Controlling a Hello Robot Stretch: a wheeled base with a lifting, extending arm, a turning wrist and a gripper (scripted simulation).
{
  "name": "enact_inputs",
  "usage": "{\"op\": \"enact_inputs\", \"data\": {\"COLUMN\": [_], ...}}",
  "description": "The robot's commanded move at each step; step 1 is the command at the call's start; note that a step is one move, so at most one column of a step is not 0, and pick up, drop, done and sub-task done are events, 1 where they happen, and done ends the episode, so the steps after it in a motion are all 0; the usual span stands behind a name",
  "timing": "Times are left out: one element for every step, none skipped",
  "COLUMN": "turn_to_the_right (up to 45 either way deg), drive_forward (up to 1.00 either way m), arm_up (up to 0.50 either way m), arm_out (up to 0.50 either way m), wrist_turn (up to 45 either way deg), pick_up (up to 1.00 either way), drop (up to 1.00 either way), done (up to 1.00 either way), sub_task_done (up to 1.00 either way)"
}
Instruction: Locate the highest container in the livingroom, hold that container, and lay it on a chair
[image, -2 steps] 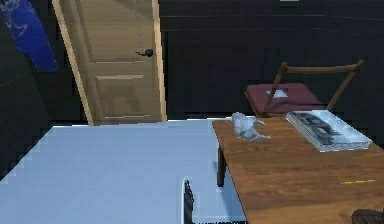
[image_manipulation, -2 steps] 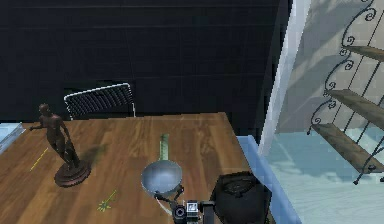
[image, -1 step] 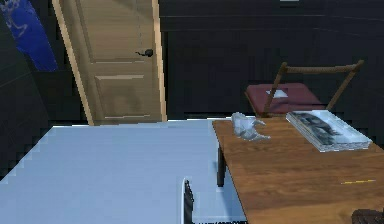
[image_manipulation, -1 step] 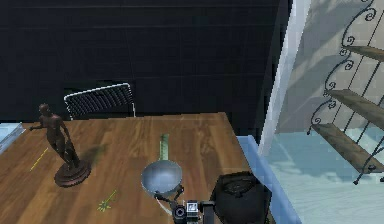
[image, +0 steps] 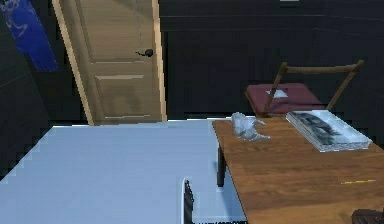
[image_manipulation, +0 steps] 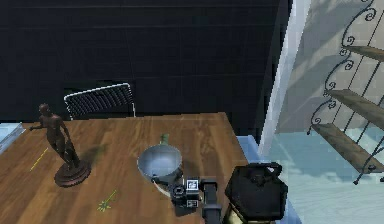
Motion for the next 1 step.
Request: {"op": "enact_inputs", "data": {"turn_to_the_right": [0.0], "drive_forward": [0.0], "arm_up": [0.32], "arm_out": [0.0], "wrist_turn": [0.0], "pick_up": [0.0], "drop": [0.0], "done": [0.0], "sub_task_done": [0.0]}}
